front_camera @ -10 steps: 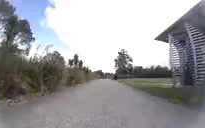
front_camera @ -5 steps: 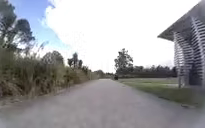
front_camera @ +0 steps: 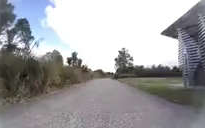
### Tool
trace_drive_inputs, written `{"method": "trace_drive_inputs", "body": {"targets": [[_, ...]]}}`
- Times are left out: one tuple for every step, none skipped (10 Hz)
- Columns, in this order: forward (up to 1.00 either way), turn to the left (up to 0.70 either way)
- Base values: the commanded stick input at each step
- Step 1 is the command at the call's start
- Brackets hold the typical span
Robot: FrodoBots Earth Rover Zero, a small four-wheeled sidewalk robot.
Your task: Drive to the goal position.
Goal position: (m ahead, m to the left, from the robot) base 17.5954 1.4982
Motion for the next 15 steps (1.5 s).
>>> {"method": "trace_drive_inputs", "body": {"targets": [[0.85,0.00],[0.85,0.00],[0.85,0.00],[0.85,0.00],[0.85,0.00],[0.85,0.00],[0.85,0.00],[0.85,0.00],[0.85,0.00],[0.85,0.00],[0.85,0.00],[0.85,0.00],[0.85,0.00],[0.85,0.00],[0.85,0.00]]}}
